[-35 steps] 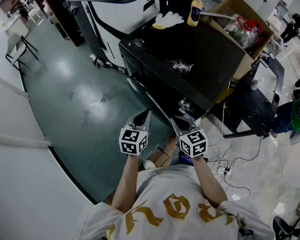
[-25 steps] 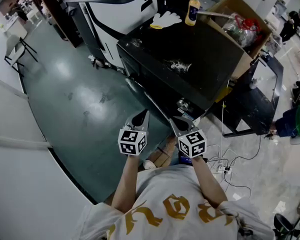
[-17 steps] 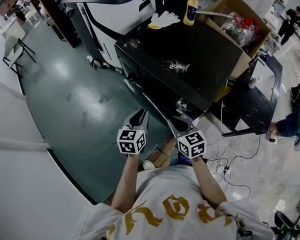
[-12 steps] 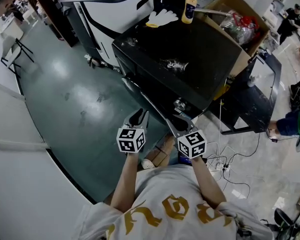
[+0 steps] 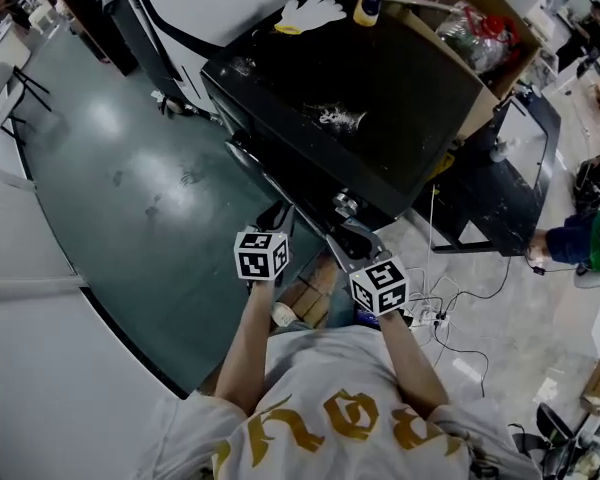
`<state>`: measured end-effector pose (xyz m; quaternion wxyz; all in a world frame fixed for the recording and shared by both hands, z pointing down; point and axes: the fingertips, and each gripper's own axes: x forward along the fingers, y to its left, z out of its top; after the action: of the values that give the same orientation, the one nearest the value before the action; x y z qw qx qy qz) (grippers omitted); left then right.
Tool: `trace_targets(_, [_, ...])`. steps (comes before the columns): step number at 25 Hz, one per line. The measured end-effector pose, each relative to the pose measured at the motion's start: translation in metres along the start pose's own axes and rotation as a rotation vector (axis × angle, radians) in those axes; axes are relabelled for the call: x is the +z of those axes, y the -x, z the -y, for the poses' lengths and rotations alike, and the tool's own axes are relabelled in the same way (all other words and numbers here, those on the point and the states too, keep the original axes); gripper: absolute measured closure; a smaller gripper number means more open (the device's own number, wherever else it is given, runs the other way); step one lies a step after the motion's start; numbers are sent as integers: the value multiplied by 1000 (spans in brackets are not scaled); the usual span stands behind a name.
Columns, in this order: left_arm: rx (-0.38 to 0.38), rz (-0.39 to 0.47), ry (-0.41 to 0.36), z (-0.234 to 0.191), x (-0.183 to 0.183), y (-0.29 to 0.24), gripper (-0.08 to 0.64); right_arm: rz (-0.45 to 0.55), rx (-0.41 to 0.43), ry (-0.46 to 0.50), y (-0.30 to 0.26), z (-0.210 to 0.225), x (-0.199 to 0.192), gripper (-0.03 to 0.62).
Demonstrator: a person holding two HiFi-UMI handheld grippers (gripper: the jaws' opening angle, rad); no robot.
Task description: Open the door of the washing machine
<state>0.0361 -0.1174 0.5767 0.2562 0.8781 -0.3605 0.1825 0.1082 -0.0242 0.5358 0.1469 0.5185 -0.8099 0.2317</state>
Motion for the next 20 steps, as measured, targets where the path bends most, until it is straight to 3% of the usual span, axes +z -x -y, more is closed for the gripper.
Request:
trace_targets(8, [37,-82,161,-7,-30,-46,421,-44,46,-15,-10,5,-15,479])
trace_targets(20, [156,-115,174,-15,-46,-80,345,-92,67,-59,-18,18,-34,472])
